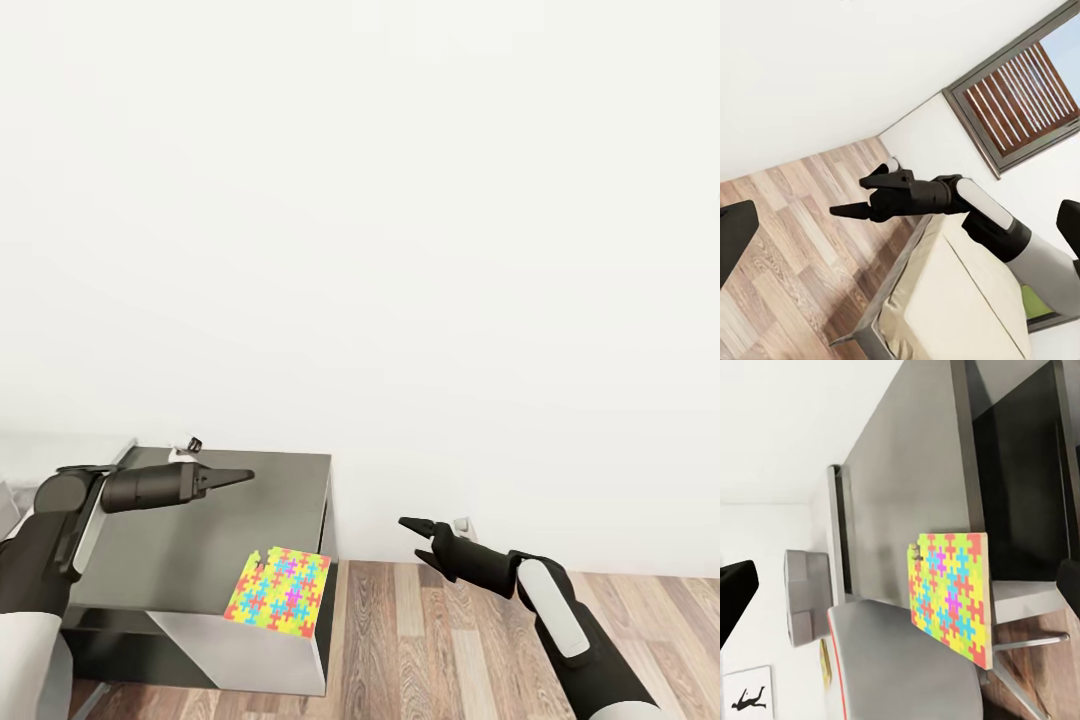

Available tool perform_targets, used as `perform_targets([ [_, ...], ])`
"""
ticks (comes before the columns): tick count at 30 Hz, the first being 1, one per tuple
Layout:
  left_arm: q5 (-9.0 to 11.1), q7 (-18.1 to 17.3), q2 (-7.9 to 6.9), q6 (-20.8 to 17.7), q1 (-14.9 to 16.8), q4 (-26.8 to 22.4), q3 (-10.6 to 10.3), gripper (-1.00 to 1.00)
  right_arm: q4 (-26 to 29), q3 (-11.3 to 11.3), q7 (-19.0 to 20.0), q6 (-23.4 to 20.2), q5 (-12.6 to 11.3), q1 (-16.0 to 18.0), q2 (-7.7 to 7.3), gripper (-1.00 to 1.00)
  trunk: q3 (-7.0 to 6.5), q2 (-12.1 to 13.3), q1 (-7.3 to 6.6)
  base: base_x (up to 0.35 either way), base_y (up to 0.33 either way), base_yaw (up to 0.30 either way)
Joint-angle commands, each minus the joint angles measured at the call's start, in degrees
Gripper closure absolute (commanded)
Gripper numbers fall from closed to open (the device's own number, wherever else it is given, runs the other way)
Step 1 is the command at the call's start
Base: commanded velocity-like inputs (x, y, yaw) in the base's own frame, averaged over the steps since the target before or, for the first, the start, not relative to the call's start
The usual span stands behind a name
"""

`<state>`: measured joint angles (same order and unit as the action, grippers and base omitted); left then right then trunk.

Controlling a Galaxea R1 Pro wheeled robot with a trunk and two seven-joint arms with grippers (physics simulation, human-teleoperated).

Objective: Put all the toys in the child's room - the three board games (two on the bed and one on the table), the two jigsaw puzzles on the table, and the tennis ball on the table - inside the toy box on the table in the child's room.

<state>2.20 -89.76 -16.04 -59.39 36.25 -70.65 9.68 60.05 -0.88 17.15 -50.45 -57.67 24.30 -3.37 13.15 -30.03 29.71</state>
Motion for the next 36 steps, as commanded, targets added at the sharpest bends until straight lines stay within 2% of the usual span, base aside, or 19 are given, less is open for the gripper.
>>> perform_targets([
  [1, -0.04, -0.24, -0.04, -0.61, 0.04, -0.01, 0.03, -1.0, 0.0, -0.04, 0.3, -0.07, 0.26, 0.05, -0.01, -1.0, 0.28, -0.51, 0.25, 0.0, 0.0, 0.0],
  [4, -0.01, -0.24, -0.09, -0.61, 0.05, -0.08, 0.17, -1.0, -0.01, -0.01, 0.27, -0.04, 0.27, 0.04, 0.03, -1.0, 0.82, -1.71, 0.91, 0.0, 0.0, 0.0],
  [19, 0.0, -0.24, -0.13, -0.61, 0.07, -0.73, 0.06, -1.0, -0.11, -0.04, 0.26, -0.22, 0.11, 0.05, 0.05, -1.0, 0.82, -1.71, 0.91, 0.0, 0.0, 0.0],
  [36, 0.16, -0.24, -0.13, -0.61, 0.14, -0.71, 0.11, -1.0, -0.1, -0.13, 0.42, -0.24, 0.03, 0.04, 0.37, -1.0, 3.87, -8.53, 4.64, 0.0, 0.0, 0.0],
])
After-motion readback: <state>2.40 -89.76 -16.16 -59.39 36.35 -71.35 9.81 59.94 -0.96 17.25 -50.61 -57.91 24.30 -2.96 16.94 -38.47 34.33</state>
